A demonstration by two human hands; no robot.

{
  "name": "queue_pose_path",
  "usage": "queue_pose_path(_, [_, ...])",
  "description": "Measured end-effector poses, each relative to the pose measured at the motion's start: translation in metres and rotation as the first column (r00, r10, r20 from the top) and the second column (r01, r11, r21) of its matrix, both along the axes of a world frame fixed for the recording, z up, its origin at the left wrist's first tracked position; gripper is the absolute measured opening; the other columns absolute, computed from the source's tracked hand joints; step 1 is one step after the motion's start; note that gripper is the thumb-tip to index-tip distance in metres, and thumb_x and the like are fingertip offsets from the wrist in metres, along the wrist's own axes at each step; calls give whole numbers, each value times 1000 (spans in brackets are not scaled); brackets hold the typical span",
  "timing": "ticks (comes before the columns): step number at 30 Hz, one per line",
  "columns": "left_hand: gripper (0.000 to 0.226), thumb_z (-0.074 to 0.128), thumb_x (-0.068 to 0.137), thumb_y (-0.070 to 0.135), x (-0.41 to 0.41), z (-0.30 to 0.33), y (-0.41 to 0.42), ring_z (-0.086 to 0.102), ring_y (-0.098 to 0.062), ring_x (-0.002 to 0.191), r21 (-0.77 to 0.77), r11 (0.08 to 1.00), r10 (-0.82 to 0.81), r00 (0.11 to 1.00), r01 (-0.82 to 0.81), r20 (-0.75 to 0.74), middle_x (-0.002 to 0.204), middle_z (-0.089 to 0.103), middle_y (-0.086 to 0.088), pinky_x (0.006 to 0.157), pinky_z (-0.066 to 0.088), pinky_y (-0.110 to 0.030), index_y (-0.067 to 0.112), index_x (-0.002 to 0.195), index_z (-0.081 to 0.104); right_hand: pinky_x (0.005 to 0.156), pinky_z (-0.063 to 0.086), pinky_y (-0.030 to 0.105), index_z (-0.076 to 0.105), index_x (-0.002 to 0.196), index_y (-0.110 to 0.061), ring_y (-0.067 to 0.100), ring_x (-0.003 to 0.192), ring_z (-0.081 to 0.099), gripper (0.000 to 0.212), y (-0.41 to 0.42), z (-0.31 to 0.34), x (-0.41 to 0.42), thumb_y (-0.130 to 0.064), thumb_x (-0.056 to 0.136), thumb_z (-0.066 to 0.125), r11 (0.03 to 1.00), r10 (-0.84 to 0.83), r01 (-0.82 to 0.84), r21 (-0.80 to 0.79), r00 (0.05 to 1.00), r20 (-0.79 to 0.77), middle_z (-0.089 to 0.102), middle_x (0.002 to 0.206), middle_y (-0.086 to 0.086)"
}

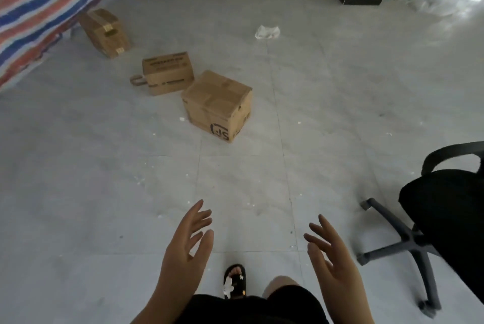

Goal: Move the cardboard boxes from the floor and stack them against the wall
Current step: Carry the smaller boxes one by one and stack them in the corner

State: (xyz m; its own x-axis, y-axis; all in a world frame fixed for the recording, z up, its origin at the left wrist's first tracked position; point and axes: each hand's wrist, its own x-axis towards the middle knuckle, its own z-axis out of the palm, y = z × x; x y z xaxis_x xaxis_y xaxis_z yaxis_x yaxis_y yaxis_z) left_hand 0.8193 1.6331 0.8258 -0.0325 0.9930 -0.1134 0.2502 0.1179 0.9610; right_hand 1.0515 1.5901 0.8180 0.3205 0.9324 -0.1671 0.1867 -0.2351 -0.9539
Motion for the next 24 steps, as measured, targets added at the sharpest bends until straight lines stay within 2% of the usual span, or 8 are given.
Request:
queue_pose_path(3, [49, 51, 84, 25, 5, -2, 61, 58, 6, 107, -23, 1000, 9, 1000, -9, -14, 114, 58, 30, 83, 43, -3, 63, 115, 47, 75, 48, 6, 48, 121, -41, -5, 99, 62, 51, 61, -3, 15, -2, 89, 54, 999, -47, 47, -17, 999, 5, 61, 120, -11])
queue_pose_path(5, [59, 51, 88, 17, 12, -6, 102, 58, 8, 105, -39, 999, 16, 1000, -16, -13, 113, 58, 32, 82, 43, -2, 72, 108, 43, 80, 52, 14, 48, 120, -42, -3, 100, 63, 50, 104, -7, 28, -3, 89, 54, 998, -62, 62, -18, 998, 8, 61, 120, -10])
queue_pose_path(7, [62, 52, 90, 11, 24, -13, 146, 57, 9, 105, -52, 998, 26, 999, -27, -20, 113, 57, 34, 81, 42, -1, 70, 110, 45, 82, 54, 24, 47, 120, -43, -3, 101, 63, 50, 151, -12, 41, -5, 89, 54, 999, -44, 44, -28, 999, 13, 61, 120, -11])
queue_pose_path(10, [47, 51, 90, 13, 50, -20, 217, 56, 5, 109, -60, 996, 64, 998, -65, -11, 112, 60, 29, 80, 43, -1, 50, 119, 45, 78, 51, 18, 46, 120, -44, -4, 101, 62, 50, 230, -18, 66, -4, 90, 54, 999, 11, -11, -30, 1000, 21, 60, 120, -12])
queue_pose_path(13, [44, 51, 92, 11, 85, -22, 292, 55, 6, 109, -62, 990, 129, 992, -128, 12, 114, 60, 20, 79, 43, 0, 45, 118, 42, 77, 50, 9, 46, 120, -42, -4, 101, 62, 51, 315, -21, 105, -3, 90, 54, 998, 59, -58, -25, 998, 28, 60, 119, -11])
queue_pose_path(16, [40, 50, 87, 26, 118, -11, 360, 55, 8, 109, -43, 986, 164, 986, -163, 15, 112, 61, 28, 79, 43, 0, 51, 118, 44, 82, 51, 13, 47, 120, -44, -1, 102, 62, 51, 399, -8, 137, -3, 90, 54, 998, 55, -55, 3, 997, 52, 61, 119, -11])
queue_pose_path(20, [42, 54, 87, 41, 147, -7, 428, 54, 13, 107, -70, 980, 188, 982, -187, 2, 110, 53, 45, 79, 43, -1, 76, 106, 40, 83, 51, 14, 45, 121, -47, -1, 104, 62, 51, 484, -9, 161, -8, 90, 55, 989, 146, -145, -12, 987, 62, 60, 120, -14])
queue_pose_path(24, [39, 53, 83, 37, 156, -12, 486, 56, 10, 106, -110, 949, 302, 952, -296, 43, 107, 56, 42, 82, 48, -8, 66, 109, 48, 83, 51, 14, 46, 118, -49, -1, 102, 61, 52, 561, -15, 173, -7, 90, 55, 975, 213, -210, -70, 976, 45, 61, 122, -6])
